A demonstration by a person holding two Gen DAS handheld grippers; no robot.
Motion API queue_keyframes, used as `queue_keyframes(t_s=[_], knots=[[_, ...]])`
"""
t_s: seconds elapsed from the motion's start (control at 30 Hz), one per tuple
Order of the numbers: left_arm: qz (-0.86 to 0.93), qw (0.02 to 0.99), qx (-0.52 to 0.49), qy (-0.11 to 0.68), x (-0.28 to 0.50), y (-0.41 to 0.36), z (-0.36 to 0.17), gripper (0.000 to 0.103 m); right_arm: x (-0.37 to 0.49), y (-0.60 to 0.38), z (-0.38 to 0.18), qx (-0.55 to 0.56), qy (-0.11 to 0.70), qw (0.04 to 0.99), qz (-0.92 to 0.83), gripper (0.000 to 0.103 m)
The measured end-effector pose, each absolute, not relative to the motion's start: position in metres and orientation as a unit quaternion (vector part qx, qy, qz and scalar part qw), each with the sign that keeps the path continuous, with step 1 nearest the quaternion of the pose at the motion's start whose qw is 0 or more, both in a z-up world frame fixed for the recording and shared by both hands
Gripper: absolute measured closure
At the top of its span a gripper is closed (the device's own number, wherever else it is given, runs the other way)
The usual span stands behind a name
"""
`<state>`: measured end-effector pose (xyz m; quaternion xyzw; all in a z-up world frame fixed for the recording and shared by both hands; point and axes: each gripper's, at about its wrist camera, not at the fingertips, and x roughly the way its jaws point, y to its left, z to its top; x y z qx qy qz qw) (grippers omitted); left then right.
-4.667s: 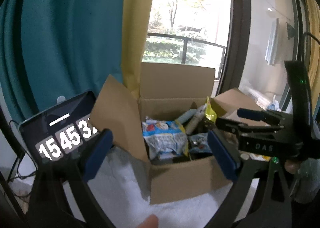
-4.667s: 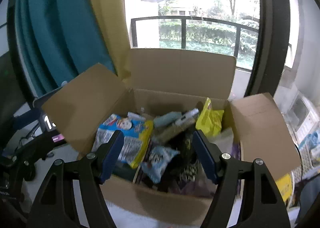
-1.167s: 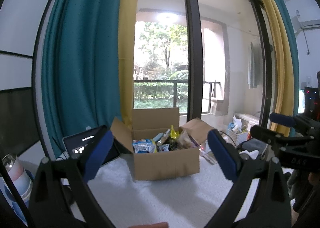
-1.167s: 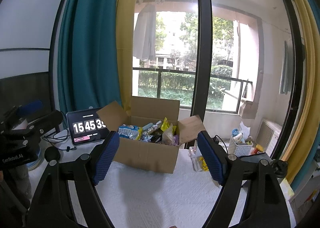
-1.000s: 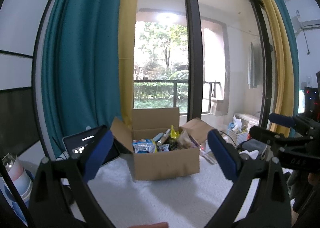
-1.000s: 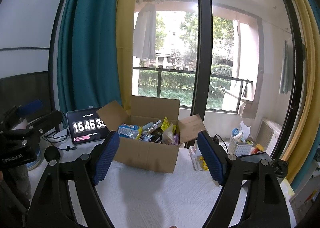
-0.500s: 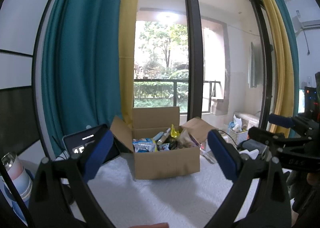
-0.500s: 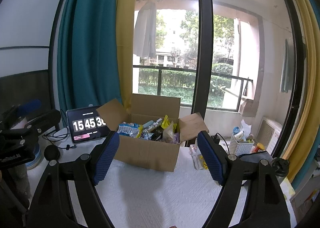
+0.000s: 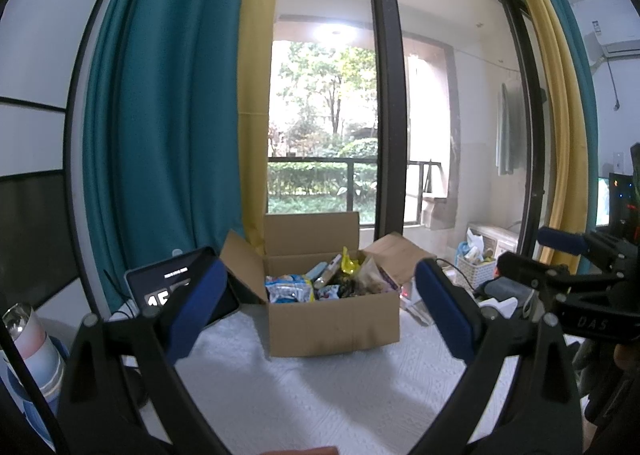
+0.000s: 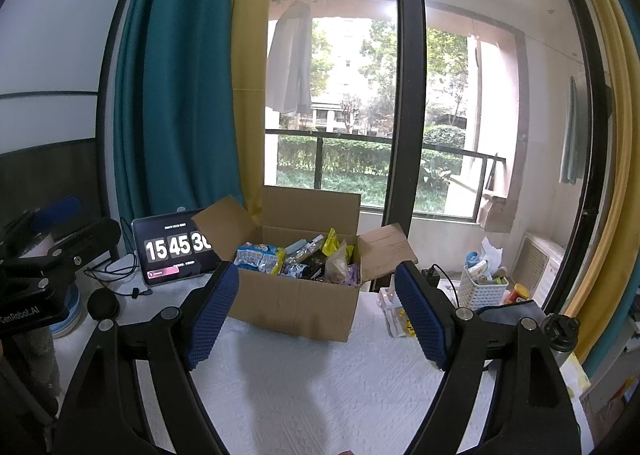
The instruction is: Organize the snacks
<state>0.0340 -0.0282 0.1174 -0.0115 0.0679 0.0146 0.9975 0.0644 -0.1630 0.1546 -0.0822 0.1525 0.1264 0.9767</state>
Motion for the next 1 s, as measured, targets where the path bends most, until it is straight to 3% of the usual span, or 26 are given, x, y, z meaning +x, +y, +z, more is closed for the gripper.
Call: queue_keyframes(t_s=[1.0], knots=[[0.013, 0.997, -0.013, 0.074, 0.0373, -0.0244, 0.1173, 0.006, 0.0668, -0.1651, 0.1524, -0.083, 0.159, 0.976, 0.125, 0.02]])
